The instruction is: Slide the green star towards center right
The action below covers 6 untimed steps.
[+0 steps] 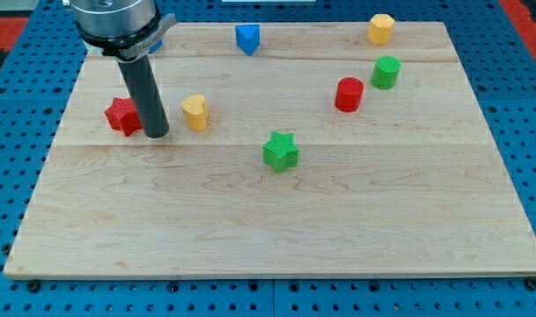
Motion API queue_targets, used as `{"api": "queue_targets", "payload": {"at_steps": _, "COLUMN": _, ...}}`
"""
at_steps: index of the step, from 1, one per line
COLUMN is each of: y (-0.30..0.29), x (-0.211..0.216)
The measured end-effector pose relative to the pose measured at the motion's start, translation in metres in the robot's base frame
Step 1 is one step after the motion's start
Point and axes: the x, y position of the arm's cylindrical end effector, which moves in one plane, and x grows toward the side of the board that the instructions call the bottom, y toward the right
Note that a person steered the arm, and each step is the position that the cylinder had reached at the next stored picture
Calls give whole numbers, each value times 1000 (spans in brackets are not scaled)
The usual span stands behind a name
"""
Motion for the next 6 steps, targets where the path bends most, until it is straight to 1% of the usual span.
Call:
{"api": "queue_targets", "payload": {"at_steps": 1, "y": 26, "x": 12}}
{"api": "queue_targets", "payload": {"at_steps": 2, "y": 87, "x": 67}}
{"api": "queue_targets", "payload": {"at_steps": 3, "y": 131, "x": 65}}
{"api": "queue_targets", "payload": {"at_steps": 4, "y": 150, "x": 34}}
{"api": "queue_targets", "payload": {"at_steps": 5, "y": 243, "x": 34}}
{"api": "queue_targets", "payload": {"at_steps": 6, "y": 297, "x": 14}}
